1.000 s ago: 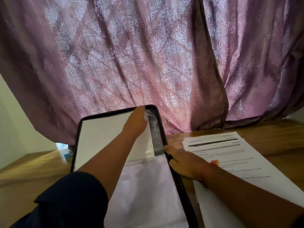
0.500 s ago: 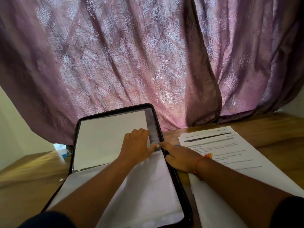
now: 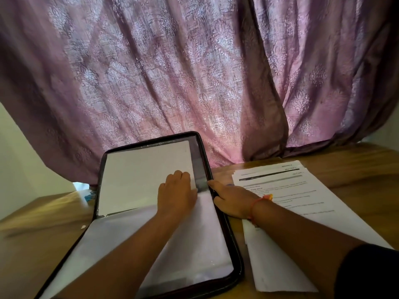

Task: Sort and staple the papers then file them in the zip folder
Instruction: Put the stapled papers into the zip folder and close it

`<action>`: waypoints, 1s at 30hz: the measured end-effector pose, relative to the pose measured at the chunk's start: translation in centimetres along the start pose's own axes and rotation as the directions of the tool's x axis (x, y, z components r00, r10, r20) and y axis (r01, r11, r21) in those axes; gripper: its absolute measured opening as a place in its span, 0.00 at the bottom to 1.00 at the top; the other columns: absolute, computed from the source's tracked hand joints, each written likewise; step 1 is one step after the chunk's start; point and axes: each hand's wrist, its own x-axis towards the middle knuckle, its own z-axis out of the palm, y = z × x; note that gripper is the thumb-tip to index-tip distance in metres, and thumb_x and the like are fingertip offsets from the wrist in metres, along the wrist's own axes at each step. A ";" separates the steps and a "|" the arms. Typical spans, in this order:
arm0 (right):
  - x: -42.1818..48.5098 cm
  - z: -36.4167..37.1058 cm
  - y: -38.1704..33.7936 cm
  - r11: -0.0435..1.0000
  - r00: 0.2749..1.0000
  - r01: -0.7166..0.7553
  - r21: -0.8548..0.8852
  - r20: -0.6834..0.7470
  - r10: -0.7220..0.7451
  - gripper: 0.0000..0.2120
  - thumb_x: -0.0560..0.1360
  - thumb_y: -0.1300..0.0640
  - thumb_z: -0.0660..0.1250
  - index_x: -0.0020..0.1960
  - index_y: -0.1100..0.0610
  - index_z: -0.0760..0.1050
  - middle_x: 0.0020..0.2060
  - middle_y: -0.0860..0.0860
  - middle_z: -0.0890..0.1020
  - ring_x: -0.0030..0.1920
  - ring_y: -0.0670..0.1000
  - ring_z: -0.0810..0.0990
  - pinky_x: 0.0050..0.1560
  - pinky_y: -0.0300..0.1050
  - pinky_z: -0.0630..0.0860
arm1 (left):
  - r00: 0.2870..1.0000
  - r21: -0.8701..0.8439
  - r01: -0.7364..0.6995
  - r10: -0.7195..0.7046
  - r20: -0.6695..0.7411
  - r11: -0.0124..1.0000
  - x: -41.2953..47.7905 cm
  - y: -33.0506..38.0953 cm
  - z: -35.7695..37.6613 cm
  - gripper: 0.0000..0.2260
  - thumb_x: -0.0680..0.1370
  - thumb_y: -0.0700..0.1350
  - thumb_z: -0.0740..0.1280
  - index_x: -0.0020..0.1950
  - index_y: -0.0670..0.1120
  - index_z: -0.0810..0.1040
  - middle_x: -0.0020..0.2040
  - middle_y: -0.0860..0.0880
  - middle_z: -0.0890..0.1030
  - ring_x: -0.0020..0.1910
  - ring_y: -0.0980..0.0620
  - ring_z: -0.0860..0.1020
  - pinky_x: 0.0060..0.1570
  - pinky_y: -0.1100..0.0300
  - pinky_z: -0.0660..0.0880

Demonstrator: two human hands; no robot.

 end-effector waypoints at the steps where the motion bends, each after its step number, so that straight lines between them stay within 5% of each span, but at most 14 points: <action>1: 0.0 -0.1 0.0 1.000 1.000 0.006 -0.003 0.001 -0.006 0.24 0.81 0.49 0.55 0.76 0.43 0.56 0.66 0.57 0.76 0.61 0.59 0.77 0.62 0.52 0.73 | 1.000 -0.027 0.020 -0.020 0.015 0.999 -0.7 -0.2 0.1 0.15 0.82 0.56 0.63 0.64 0.49 0.74 0.62 0.50 0.76 0.58 0.50 0.75 0.59 0.56 0.73; 8: 0.4 0.0 0.0 1.000 1.000 0.022 0.001 0.007 -0.022 0.23 0.81 0.50 0.55 0.76 0.45 0.57 0.63 0.56 0.77 0.57 0.56 0.78 0.59 0.49 0.74 | 0.997 -0.158 -0.011 0.023 0.075 0.987 -1.7 -1.2 1.8 0.17 0.82 0.58 0.59 0.60 0.47 0.76 0.60 0.50 0.78 0.62 0.47 0.74 0.59 0.52 0.74; 13: 0.2 -0.2 -0.3 0.998 0.997 0.063 -0.028 -0.033 -0.064 0.23 0.81 0.53 0.56 0.75 0.46 0.60 0.61 0.55 0.78 0.55 0.55 0.79 0.59 0.51 0.76 | 0.984 -0.113 -0.032 0.051 0.173 0.993 -1.8 -1.2 2.0 0.26 0.83 0.62 0.54 0.74 0.46 0.70 0.79 0.47 0.65 0.76 0.44 0.64 0.73 0.48 0.65; 17: 0.4 -1.3 -0.9 0.988 0.953 0.145 -0.059 -0.260 -0.156 0.10 0.81 0.52 0.57 0.58 0.52 0.74 0.48 0.51 0.79 0.45 0.50 0.78 0.49 0.50 0.78 | 0.980 -0.123 -0.039 0.062 0.188 0.992 -1.8 -1.4 2.1 0.26 0.83 0.63 0.54 0.73 0.48 0.71 0.80 0.48 0.63 0.77 0.44 0.62 0.73 0.47 0.65; 20: 1.0 -3.6 0.0 0.998 0.921 -0.024 -0.050 -0.389 0.003 0.09 0.79 0.54 0.60 0.47 0.55 0.78 0.42 0.52 0.81 0.43 0.53 0.79 0.48 0.51 0.79 | 0.979 -0.124 -0.053 0.076 0.191 0.991 -1.9 -1.5 1.8 0.26 0.83 0.62 0.54 0.75 0.47 0.69 0.81 0.48 0.62 0.78 0.44 0.61 0.74 0.47 0.64; 24: -0.3 -6.3 3.8 0.926 0.949 -0.279 -0.253 -0.219 0.226 0.11 0.76 0.52 0.67 0.56 0.54 0.81 0.55 0.54 0.82 0.54 0.57 0.80 0.57 0.51 0.77 | 0.976 -0.111 -0.049 0.071 0.205 0.993 -1.8 -1.4 1.8 0.26 0.84 0.61 0.54 0.76 0.47 0.68 0.81 0.48 0.62 0.78 0.44 0.61 0.75 0.47 0.63; 30: -2.3 -7.1 7.0 0.910 0.949 -0.310 -0.275 -0.026 0.315 0.26 0.75 0.37 0.65 0.67 0.49 0.72 0.66 0.51 0.75 0.63 0.54 0.74 0.63 0.51 0.73 | 0.976 -0.112 -0.059 0.081 0.204 0.992 -1.6 -1.7 2.0 0.24 0.83 0.62 0.54 0.70 0.48 0.74 0.77 0.48 0.69 0.74 0.44 0.66 0.71 0.47 0.68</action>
